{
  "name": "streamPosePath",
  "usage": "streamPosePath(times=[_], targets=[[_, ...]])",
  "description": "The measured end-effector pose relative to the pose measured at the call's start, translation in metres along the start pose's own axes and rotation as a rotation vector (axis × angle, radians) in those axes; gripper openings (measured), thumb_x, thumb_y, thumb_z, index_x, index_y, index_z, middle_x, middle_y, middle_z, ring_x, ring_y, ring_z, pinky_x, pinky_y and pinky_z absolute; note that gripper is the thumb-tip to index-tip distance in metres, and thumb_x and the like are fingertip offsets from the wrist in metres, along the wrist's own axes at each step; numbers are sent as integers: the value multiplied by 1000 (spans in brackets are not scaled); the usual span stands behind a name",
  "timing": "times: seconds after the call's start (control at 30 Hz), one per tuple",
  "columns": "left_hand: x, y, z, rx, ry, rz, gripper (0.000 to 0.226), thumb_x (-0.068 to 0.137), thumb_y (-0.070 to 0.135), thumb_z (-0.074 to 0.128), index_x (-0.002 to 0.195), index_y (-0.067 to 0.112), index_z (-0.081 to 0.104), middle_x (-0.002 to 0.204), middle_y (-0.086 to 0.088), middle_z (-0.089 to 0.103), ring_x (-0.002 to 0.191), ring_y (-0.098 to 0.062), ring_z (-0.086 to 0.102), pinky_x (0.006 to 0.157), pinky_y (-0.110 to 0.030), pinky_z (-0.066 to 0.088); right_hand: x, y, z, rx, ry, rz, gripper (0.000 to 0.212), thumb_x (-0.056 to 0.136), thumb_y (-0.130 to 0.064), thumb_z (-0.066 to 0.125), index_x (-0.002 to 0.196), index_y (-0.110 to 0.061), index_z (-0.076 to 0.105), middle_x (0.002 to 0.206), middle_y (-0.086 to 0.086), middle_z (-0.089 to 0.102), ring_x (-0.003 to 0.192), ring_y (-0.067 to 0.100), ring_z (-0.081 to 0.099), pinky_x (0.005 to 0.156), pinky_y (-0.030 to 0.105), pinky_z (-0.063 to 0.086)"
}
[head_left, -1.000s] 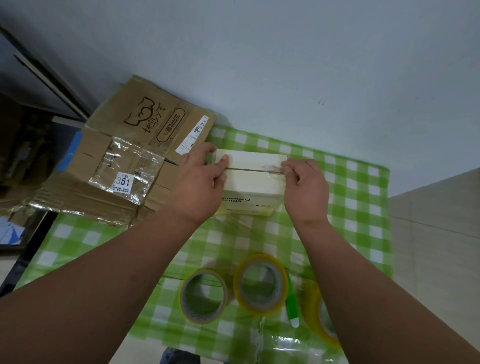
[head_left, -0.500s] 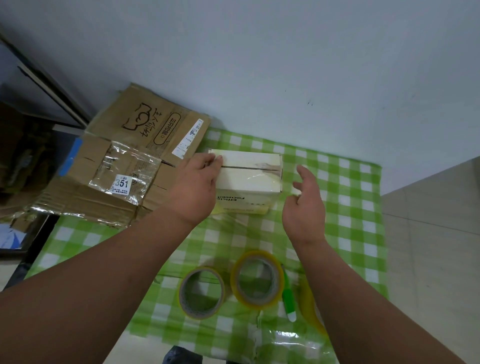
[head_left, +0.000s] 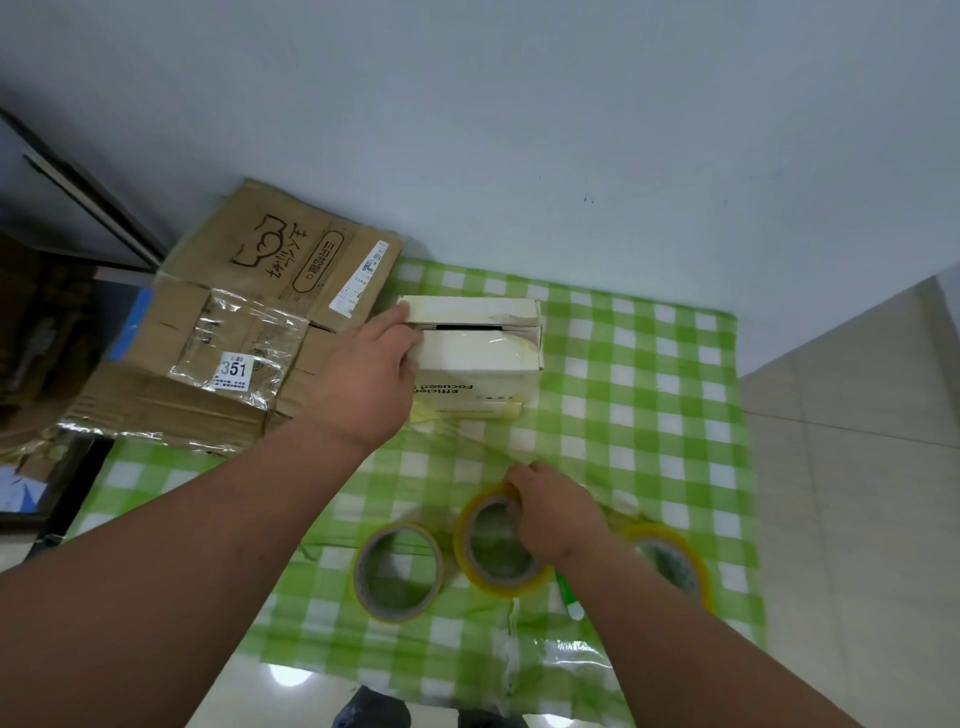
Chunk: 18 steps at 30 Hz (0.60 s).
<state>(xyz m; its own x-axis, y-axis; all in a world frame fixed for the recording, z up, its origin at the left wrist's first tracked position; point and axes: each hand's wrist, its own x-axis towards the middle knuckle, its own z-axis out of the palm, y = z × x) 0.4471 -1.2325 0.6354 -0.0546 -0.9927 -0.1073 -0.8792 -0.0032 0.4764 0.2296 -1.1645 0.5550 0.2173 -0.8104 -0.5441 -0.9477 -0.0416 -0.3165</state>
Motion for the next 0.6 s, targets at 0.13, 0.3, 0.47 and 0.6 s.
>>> streamPosePath(times=[0.13,0.3,0.47,0.6], targets=[[0,-3,-1,77,-31,10,42,97,11,51,138,15,55,161,2,26,140,-32,31,116,-38,23,-1,3,-11,191,73,32,28,95,-16,50,123,-19,54,117,5,56,106,30,57,84,33,45],[0,0,-3,148,-51,12,46,97,16,51,142,17,50,163,2,19,140,-30,24,114,-36,23,-11,5,-34,642,168,65,15,94,-14,59,107,-21,63,105,-3,64,101,20,60,89,35,49],[-1,5,-10,182,-135,-15,51,99,22,48,149,19,40,165,5,4,144,-29,14,118,-36,17,-20,-2,-55,1068,164,94,11,95,-9,61,99,-18,65,96,-2,64,94,21,64,72,28,51],[-2,9,-14,217,-151,-18,57,98,30,51,152,18,33,164,6,-1,146,-28,10,117,-34,15,-25,-7,-71,1274,115,136,14,95,-10,60,106,-16,66,100,3,73,90,21,70,65,28,54]])
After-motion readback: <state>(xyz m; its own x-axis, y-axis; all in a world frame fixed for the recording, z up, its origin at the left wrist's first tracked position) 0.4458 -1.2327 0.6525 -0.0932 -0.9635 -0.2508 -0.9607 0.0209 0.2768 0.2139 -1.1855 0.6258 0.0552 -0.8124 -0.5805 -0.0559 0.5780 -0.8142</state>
